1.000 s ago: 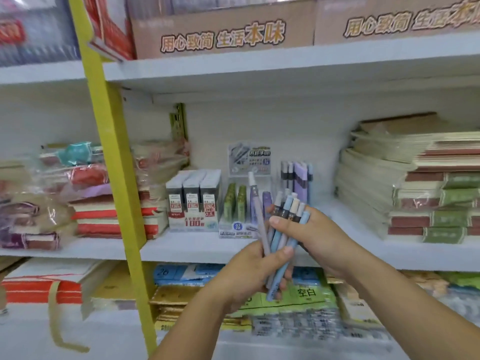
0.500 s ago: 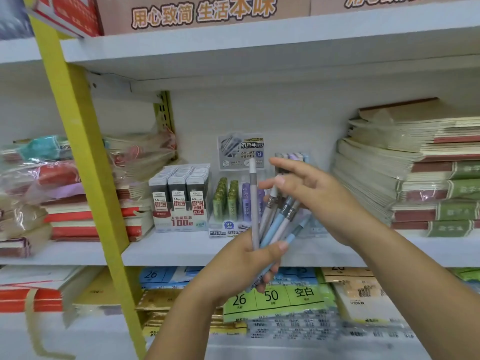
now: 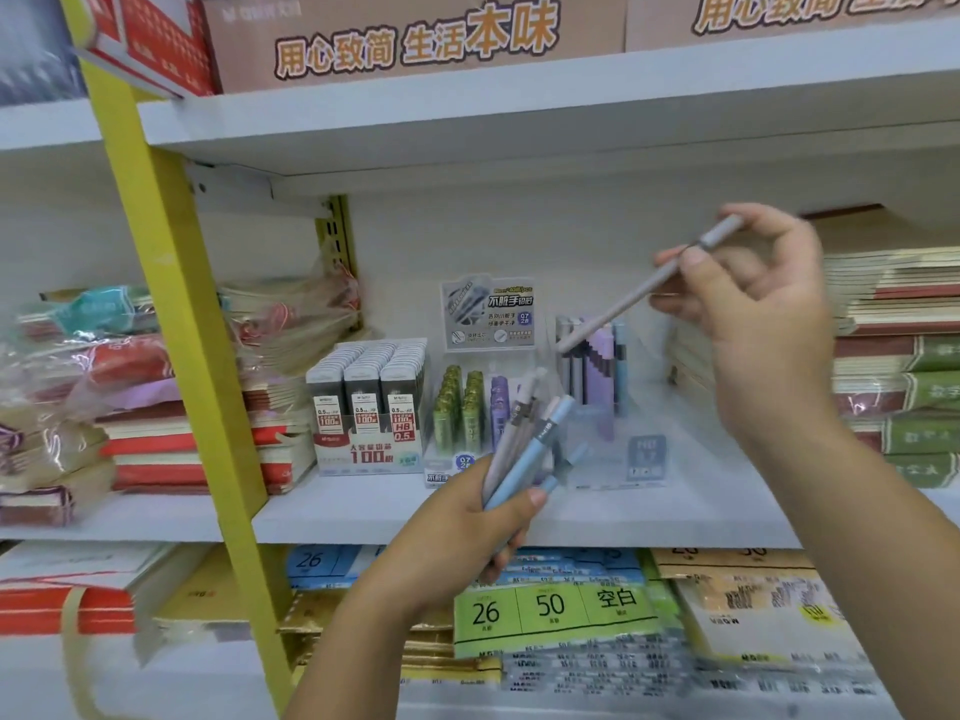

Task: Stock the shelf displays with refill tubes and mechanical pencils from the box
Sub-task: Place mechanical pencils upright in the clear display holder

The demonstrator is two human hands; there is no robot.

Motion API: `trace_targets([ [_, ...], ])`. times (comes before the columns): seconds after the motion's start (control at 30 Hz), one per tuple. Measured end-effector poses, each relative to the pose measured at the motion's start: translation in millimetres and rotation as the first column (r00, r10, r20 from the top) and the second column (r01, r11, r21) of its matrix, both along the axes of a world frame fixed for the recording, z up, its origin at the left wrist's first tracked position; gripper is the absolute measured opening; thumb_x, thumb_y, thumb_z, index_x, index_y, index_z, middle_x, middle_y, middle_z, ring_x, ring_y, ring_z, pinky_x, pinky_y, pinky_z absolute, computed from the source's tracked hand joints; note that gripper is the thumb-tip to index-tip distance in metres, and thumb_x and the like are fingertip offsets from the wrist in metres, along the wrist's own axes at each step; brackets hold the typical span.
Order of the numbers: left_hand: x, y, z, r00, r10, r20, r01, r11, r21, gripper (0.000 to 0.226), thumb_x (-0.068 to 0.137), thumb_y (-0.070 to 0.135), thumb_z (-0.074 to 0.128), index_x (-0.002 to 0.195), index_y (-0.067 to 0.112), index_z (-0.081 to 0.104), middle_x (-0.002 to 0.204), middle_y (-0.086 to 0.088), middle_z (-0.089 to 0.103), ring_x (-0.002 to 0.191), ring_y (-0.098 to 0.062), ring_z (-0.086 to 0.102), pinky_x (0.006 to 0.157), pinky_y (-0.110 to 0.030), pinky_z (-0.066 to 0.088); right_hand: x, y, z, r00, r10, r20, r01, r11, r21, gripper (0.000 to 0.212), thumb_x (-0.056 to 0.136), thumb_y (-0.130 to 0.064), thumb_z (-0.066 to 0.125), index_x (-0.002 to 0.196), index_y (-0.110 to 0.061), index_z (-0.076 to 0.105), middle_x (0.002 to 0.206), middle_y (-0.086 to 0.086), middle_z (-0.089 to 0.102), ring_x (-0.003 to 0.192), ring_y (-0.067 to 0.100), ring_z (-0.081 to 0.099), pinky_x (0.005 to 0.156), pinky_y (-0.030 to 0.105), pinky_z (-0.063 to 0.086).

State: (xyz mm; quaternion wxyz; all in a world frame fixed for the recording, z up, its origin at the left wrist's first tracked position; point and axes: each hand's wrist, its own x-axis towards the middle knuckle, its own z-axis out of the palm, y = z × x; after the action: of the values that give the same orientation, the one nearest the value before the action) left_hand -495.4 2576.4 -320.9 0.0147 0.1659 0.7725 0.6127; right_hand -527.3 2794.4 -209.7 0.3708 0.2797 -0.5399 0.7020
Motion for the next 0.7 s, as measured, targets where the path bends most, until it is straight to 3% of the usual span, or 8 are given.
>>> trace_targets([
  [0.07, -1, -6, 1, 0.999, 0.040, -0.019, -0.040, 0.999, 0.035, 0.019, 0.097, 0.035, 0.062, 0.079, 0.041, 0.063, 0.065, 0.005, 0.055, 0.053, -0.010, 0.047, 0.052, -0.024, 0.044, -2, 10, 1, 0.990, -0.120, -0.074, 0.124, 0.991, 0.044, 0.030, 0.092, -0.006, 0.057, 0.109, -0.029, 0.047, 0.087, 0.000, 0.071, 0.091, 0.019, 0.070, 0.073, 0.026, 0.057],
  [0.13, -3, -9, 2, 0.996, 0.085, -0.033, -0.082, 0.992, 0.095, 0.015, 0.094, 0.038, 0.064, 0.086, 0.026, 0.060, 0.064, 0.003, 0.055, 0.052, -0.011, 0.047, 0.051, -0.026, 0.044, -7, 12, -2, 0.985, -0.162, -0.064, 0.170, 0.974, 0.148, 0.035, 0.092, -0.004, 0.058, 0.107, -0.035, 0.049, 0.089, 0.000, 0.069, 0.091, 0.019, 0.070, 0.073, 0.026, 0.057],
  [0.23, -5, -10, 2, 0.988, 0.151, -0.041, -0.142, 0.974, 0.178, 0.036, 0.081, 0.049, 0.066, 0.088, 0.015, 0.055, 0.062, 0.002, 0.054, 0.051, -0.012, 0.047, 0.050, -0.025, 0.044, -20, 6, -12, 0.980, -0.198, -0.013, 0.191, 0.918, 0.348, 0.039, 0.090, -0.005, 0.062, 0.100, -0.041, 0.051, 0.090, 0.004, 0.068, 0.091, 0.019, 0.069, 0.078, 0.032, 0.056],
  [0.37, -9, -9, 0, 0.978, 0.203, -0.044, -0.185, 0.947, 0.262, 0.042, 0.076, 0.053, 0.066, 0.090, 0.014, 0.059, 0.063, 0.002, 0.054, 0.052, -0.013, 0.047, 0.048, -0.026, 0.044, -35, -6, -27, 0.941, -0.333, -0.059, 0.310, 0.778, 0.547, 0.031, 0.088, -0.016, 0.067, 0.099, -0.040, 0.052, 0.084, -0.013, 0.066, 0.083, 0.002, 0.064, 0.074, 0.010, 0.044],
  [0.47, -13, -11, -2, 0.974, 0.219, -0.051, -0.195, 0.936, 0.293, 0.044, 0.073, 0.057, 0.067, 0.091, 0.017, 0.061, 0.064, 0.002, 0.055, 0.053, -0.013, 0.047, 0.048, -0.026, 0.044, -43, -11, -34, 0.894, -0.417, -0.164, 0.415, 0.631, 0.656, 0.027, 0.087, -0.021, 0.065, 0.107, -0.037, 0.055, 0.091, -0.008, 0.063, 0.091, -0.002, 0.053, 0.074, 0.004, 0.034],
  [0.6, -15, -11, -4, 0.972, 0.231, -0.051, -0.204, 0.930, 0.306, 0.046, 0.071, 0.060, 0.068, 0.088, 0.018, 0.060, 0.063, 0.002, 0.055, 0.053, -0.012, 0.048, 0.050, -0.023, 0.044, -51, -15, -38, 0.836, -0.486, -0.255, 0.510, 0.517, 0.687, 0.026, 0.087, -0.022, 0.066, 0.111, -0.030, 0.059, 0.089, -0.003, 0.066, 0.090, -0.004, 0.036, 0.082, 0.022, 0.032],
  [0.7, -17, -8, -5, 0.974, 0.223, -0.050, -0.196, 0.929, 0.315, 0.039, 0.069, 0.061, 0.068, 0.083, 0.024, 0.063, 0.063, 0.004, 0.056, 0.052, -0.012, 0.048, 0.049, -0.023, 0.044, -55, -18, -40, 0.826, -0.488, -0.282, 0.528, 0.498, 0.687, 0.024, 0.088, -0.021, 0.065, 0.110, -0.028, 0.059, 0.087, -0.009, 0.066, 0.104, 0.003, 0.041, 0.092, 0.033, 0.032],
])
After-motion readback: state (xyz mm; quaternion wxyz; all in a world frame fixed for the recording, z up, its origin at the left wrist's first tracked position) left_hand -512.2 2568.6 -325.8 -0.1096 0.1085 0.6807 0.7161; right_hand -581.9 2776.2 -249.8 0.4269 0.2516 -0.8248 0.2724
